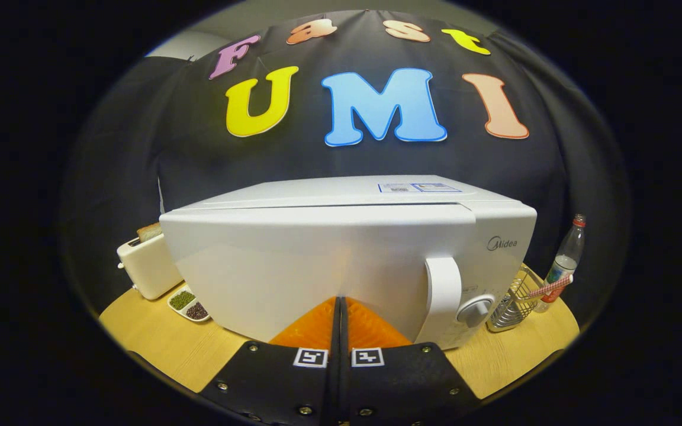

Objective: Open the microwave, put the food inside, and close the microwave door.

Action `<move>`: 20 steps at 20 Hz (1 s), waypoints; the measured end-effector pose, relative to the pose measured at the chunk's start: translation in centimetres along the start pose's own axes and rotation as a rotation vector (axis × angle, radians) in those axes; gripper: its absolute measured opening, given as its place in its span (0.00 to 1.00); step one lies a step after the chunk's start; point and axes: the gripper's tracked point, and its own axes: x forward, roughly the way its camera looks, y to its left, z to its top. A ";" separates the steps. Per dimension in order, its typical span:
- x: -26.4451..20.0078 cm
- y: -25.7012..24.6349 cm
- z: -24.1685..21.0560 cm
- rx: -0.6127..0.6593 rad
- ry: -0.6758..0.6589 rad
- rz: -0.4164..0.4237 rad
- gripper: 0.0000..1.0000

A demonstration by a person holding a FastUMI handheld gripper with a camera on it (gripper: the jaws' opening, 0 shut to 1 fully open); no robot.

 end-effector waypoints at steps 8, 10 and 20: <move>-4.6 0.0 2.1 -0.004 -0.040 -0.003 0.01; -7.2 -0.2 2.9 0.018 -0.061 -0.013 0.01; -22.1 1.4 4.3 -0.013 -0.209 -0.033 0.07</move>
